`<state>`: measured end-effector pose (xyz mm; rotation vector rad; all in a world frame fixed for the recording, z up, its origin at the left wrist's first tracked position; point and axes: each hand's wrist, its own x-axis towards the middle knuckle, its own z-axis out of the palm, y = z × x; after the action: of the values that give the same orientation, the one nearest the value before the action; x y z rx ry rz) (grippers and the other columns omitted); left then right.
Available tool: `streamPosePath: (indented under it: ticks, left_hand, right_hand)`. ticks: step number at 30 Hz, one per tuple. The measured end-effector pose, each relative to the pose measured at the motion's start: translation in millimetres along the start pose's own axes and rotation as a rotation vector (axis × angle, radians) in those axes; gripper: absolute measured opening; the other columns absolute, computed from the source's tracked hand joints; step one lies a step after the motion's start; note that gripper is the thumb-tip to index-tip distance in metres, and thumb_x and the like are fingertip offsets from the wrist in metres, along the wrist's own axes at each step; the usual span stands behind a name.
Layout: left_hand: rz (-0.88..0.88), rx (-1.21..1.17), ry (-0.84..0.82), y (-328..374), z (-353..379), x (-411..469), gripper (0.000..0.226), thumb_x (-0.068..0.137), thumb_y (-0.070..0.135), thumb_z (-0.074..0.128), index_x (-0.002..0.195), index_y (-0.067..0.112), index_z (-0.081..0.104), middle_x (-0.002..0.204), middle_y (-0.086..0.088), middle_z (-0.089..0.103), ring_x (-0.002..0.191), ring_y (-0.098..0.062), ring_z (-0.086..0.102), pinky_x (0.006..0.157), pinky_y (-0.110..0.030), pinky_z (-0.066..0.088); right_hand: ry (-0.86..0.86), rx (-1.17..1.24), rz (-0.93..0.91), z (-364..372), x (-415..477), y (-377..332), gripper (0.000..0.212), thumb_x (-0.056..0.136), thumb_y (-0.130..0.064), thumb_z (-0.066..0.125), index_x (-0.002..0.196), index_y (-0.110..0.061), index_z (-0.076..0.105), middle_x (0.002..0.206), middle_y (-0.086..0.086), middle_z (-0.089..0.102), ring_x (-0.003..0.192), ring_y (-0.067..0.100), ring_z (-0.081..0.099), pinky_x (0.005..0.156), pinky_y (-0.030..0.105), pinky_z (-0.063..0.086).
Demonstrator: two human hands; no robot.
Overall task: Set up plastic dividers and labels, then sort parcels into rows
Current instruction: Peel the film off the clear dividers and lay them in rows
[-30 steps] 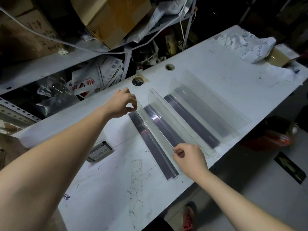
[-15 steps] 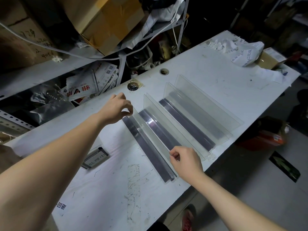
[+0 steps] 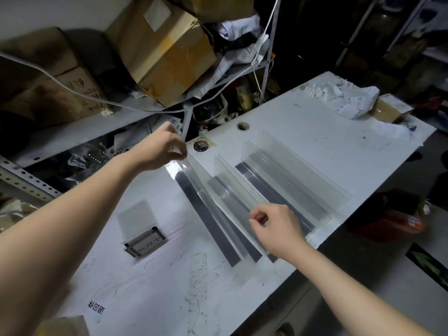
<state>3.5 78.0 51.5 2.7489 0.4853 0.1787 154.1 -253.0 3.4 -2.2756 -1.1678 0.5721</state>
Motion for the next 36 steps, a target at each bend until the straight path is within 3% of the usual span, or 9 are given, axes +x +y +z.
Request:
streamPosePath:
  ticks: [9, 13, 17, 20, 24, 27, 30, 34, 36]
  left_hand:
    - [0.037, 0.162, 0.122, 50, -96, 4, 0.009, 0.08, 0.036, 0.08, 0.086, 0.03, 0.078, 0.09, 0.009, 0.066, 0.105, -0.025, 0.045, 0.087, -0.049, 0.048]
    - [-0.001, 0.184, 0.218, 96, -114, 15, 0.007, 0.079, 0.024, 0.085, 0.083, 0.026, 0.079, 0.085, 0.01, 0.063, 0.104, -0.021, 0.045, 0.084, -0.042, 0.049]
    - [0.097, 0.233, 0.262, 148, -121, 40, 0.013, 0.078, 0.016, 0.087, 0.082, 0.025, 0.079, 0.076, 0.016, 0.062, 0.089, -0.019, 0.051, 0.082, -0.038, 0.047]
    - [0.162, 0.27, 0.268, 179, -126, 65, 0.012, 0.078, 0.014, 0.088, 0.08, 0.021, 0.079, 0.07, 0.021, 0.063, 0.071, -0.003, 0.055, 0.081, -0.033, 0.043]
    - [0.161, 0.264, 0.285, 217, -123, 98, 0.008, 0.078, 0.012, 0.087, 0.081, 0.012, 0.08, 0.067, 0.031, 0.059, 0.071, 0.011, 0.057, 0.078, -0.027, 0.039]
    - [0.147, 0.271, 0.276, 223, -117, 130, 0.007, 0.08, 0.018, 0.086, 0.083, 0.018, 0.08, 0.076, 0.014, 0.068, 0.075, -0.005, 0.06, 0.082, -0.038, 0.051]
    - [0.089, 0.24, 0.289, 221, -107, 165, 0.008, 0.081, 0.025, 0.086, 0.085, 0.024, 0.079, 0.079, 0.013, 0.07, 0.083, -0.021, 0.06, 0.081, -0.044, 0.053]
    - [0.127, 0.197, 0.286, 232, -89, 223, 0.007, 0.08, 0.019, 0.087, 0.082, 0.02, 0.08, 0.072, 0.013, 0.067, 0.072, -0.008, 0.054, 0.076, -0.034, 0.048]
    - [0.132, 0.183, 0.279, 231, -80, 257, 0.006, 0.081, 0.025, 0.085, 0.083, 0.026, 0.079, 0.074, 0.015, 0.067, 0.075, -0.008, 0.055, 0.079, -0.037, 0.049]
  right_hand:
    - [0.105, 0.038, -0.11, -80, 2, -6, 0.007, 0.088, -0.023, 0.072, 0.089, -0.028, 0.077, 0.078, -0.021, 0.069, 0.075, -0.003, 0.064, 0.067, 0.02, 0.051]
    - [0.123, 0.059, -0.162, -126, -5, 6, 0.007, 0.088, -0.024, 0.073, 0.091, -0.028, 0.077, 0.084, -0.017, 0.072, 0.082, 0.005, 0.068, 0.08, 0.032, 0.058]
    - [0.149, 0.059, -0.208, -173, -13, 32, 0.008, 0.088, -0.023, 0.072, 0.093, -0.027, 0.077, 0.086, -0.015, 0.073, 0.084, 0.008, 0.069, 0.083, 0.033, 0.059]
    - [0.156, 0.061, -0.224, -204, -15, 54, 0.009, 0.088, -0.023, 0.072, 0.095, -0.025, 0.078, 0.087, -0.013, 0.074, 0.085, 0.009, 0.069, 0.083, 0.035, 0.06]
    - [0.164, 0.055, -0.241, -241, -13, 84, 0.01, 0.09, -0.024, 0.072, 0.098, -0.024, 0.077, 0.089, -0.012, 0.073, 0.086, 0.009, 0.069, 0.083, 0.036, 0.061]
    - [0.172, 0.062, -0.234, -265, -6, 106, 0.011, 0.091, -0.023, 0.073, 0.101, -0.023, 0.077, 0.092, -0.01, 0.073, 0.087, 0.008, 0.068, 0.083, 0.032, 0.06]
    - [0.181, 0.066, -0.223, -288, 8, 128, 0.01, 0.091, -0.023, 0.074, 0.101, -0.022, 0.077, 0.091, -0.009, 0.073, 0.087, 0.007, 0.068, 0.082, 0.031, 0.06]
    - [0.196, 0.068, -0.175, -315, 37, 161, 0.007, 0.09, -0.023, 0.075, 0.097, -0.025, 0.076, 0.087, -0.013, 0.072, 0.084, 0.004, 0.067, 0.081, 0.029, 0.059]
    - [0.206, 0.07, -0.144, -327, 54, 179, 0.006, 0.089, -0.024, 0.076, 0.094, -0.027, 0.076, 0.084, -0.015, 0.071, 0.083, 0.003, 0.068, 0.08, 0.028, 0.058]
